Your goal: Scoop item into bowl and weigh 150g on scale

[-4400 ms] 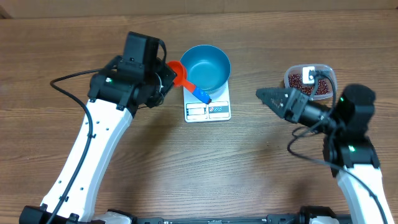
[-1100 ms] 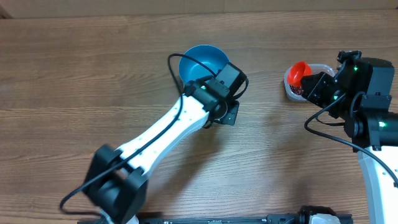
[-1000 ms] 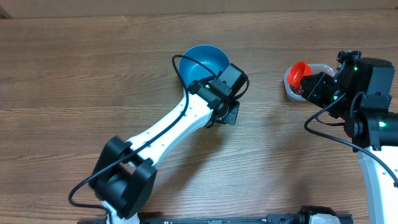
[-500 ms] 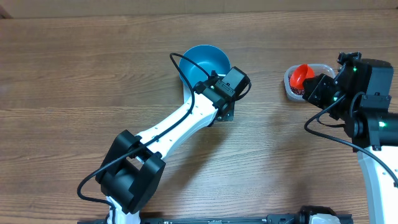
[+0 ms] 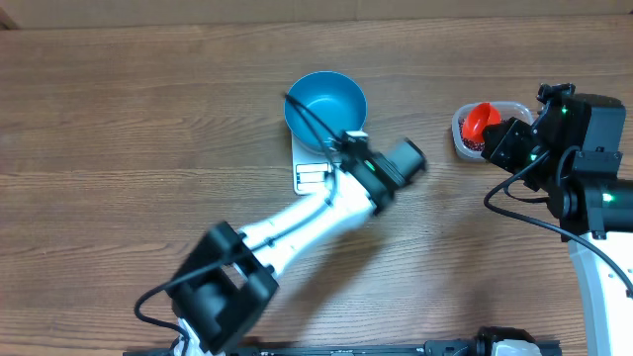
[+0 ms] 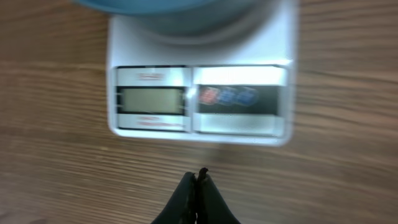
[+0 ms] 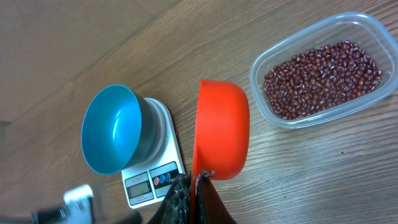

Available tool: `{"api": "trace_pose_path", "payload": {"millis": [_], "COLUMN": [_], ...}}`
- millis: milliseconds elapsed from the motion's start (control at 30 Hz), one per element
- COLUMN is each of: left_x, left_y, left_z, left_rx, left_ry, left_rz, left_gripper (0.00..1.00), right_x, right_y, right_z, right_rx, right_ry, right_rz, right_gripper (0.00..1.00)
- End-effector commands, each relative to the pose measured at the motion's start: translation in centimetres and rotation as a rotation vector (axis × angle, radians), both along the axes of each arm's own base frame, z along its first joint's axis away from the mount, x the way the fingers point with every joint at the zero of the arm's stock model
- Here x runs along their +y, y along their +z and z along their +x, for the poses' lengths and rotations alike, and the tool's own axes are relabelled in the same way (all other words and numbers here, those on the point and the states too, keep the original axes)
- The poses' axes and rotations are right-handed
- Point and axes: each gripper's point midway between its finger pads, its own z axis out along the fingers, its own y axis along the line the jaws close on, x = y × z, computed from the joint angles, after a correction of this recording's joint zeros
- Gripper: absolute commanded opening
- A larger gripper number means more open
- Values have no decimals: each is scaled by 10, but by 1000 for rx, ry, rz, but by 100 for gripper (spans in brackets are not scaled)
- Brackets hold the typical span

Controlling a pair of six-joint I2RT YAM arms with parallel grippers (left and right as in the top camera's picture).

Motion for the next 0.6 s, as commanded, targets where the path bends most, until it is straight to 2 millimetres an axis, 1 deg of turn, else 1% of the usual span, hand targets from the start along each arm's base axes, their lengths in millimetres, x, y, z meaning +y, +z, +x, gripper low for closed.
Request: {"api": "trace_pose_path", "payload": {"millis": [0,67,133,267,367,433,567], "left_x": [-14,-14,-7,9,17,15,8], "left_y": [21,15,6,-8,-17,-26,-37], "left_z": [-4,-2,2,21,33,39,49], "left_rx": [-160,-144,-110,-69,-63,-23,12], "left_ry": [-46,-61,-39,-14,-7,-77,-222], "left_rz": [39,34,11,-29,-60,-89,-122], "left_gripper": [5,5,5,5,4,4,4], "right_x": [-5,-6,-7,-7,-7,-7,-7], "right_y": [6,5,4,4,4,4,4], "right_z": [1,1,0,0,0,0,0], "right_rx": [-14,-11,-6,-5,-6,-6,-6], "right_ry": [-13,-18,-23,-23,-23,-23,-23], "right_rz": [-17,-23,-27,-27,-27,-27,-27], "right_gripper": [4,4,4,4,4,4,4]}}
